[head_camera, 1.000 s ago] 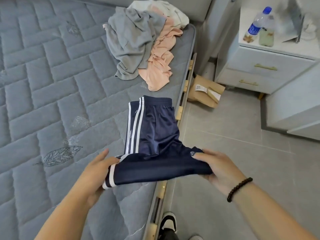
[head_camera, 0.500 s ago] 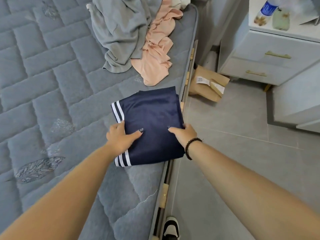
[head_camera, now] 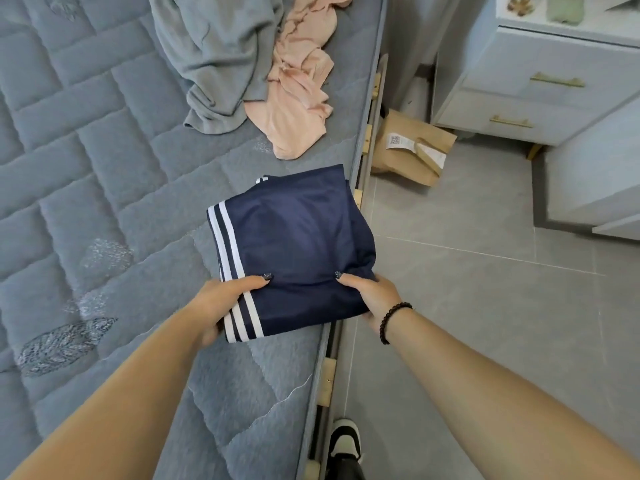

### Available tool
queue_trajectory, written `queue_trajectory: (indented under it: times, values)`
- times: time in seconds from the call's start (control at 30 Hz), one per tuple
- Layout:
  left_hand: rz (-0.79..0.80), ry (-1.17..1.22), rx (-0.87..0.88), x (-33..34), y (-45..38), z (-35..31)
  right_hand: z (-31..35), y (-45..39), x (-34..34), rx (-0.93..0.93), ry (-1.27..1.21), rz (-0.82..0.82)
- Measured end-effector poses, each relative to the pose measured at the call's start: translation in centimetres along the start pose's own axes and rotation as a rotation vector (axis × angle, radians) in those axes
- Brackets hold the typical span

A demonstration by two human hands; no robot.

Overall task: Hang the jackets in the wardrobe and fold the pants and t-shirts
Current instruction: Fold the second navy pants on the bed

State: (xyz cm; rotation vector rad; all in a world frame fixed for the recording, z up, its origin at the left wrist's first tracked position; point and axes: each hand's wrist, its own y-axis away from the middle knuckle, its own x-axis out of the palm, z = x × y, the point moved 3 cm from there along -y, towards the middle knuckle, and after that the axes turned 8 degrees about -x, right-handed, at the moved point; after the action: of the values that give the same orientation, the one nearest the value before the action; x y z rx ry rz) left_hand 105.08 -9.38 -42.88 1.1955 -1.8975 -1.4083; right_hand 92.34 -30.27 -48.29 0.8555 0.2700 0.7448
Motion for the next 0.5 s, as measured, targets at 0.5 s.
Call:
queue_trajectory:
  times: [0.5]
  values:
    - [0.275,0.061,0.068,14.6,12.7,-8.2,14.0,10.9,-14.6,-0.212,0.030,-0.140]
